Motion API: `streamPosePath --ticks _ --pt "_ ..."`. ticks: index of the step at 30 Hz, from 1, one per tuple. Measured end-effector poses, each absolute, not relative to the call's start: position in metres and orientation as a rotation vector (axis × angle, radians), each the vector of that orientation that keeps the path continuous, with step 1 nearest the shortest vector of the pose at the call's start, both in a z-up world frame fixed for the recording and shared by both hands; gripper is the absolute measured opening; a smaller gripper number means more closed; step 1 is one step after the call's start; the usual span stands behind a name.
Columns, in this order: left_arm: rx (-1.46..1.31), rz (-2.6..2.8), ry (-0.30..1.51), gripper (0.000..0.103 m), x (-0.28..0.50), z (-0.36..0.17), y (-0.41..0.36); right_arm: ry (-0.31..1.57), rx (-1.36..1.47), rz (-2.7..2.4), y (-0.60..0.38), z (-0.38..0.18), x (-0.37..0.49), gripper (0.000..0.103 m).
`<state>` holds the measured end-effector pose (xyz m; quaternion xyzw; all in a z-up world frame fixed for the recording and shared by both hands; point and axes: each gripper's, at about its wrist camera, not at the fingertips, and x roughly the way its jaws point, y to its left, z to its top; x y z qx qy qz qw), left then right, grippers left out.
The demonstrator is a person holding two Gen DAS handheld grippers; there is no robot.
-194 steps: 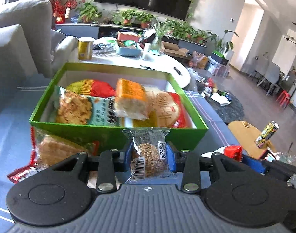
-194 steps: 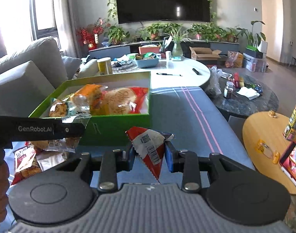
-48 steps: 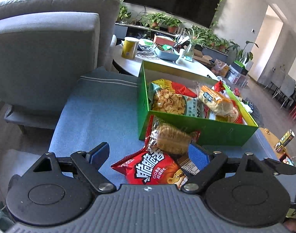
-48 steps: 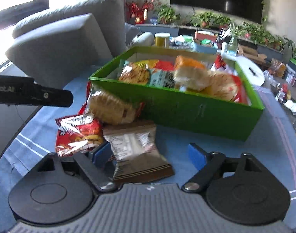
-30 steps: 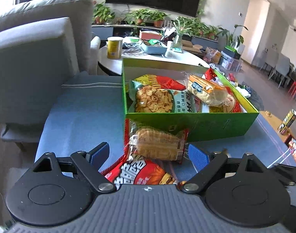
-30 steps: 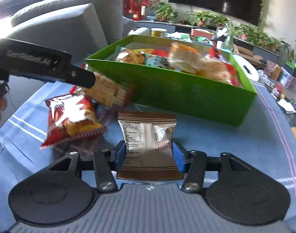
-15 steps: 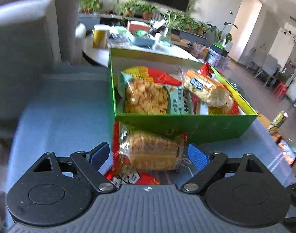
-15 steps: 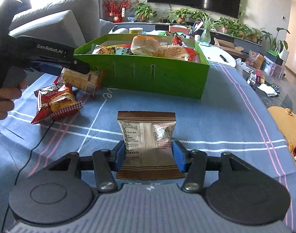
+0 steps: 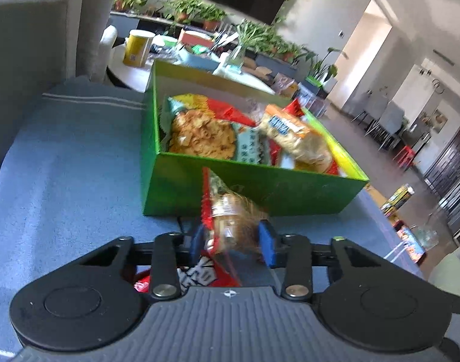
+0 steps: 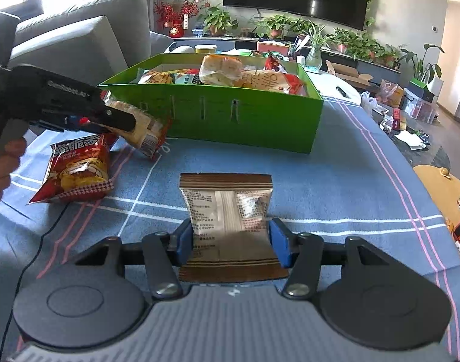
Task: Organize snacks
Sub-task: 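Grasp the thin red-white stick packet with the left gripper, then carry the square packet with the right gripper while the left carries the stick packet toward the box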
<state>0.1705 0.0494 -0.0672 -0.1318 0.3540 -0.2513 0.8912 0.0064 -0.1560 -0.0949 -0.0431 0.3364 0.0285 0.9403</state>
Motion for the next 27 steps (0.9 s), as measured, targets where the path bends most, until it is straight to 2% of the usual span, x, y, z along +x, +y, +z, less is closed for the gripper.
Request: streamPosePath --ticks 3,5,27 --pt "-0.305 -0.534 0.712 0.023 0.165 -0.062 0.052 0.682 -0.087 0.055 -0.156 -0.095 0.006 0.103" --pt "-0.313 -0.535 0.693 0.023 0.163 -0.057 0.052 0.68 -0.087 0.054 -0.156 -0.095 0.005 0.103" --pt "-0.309 -0.572 0.609 0.022 0.127 -0.032 0.044 0.656 -0.047 0.033 -0.158 -0.084 0.0 0.103"
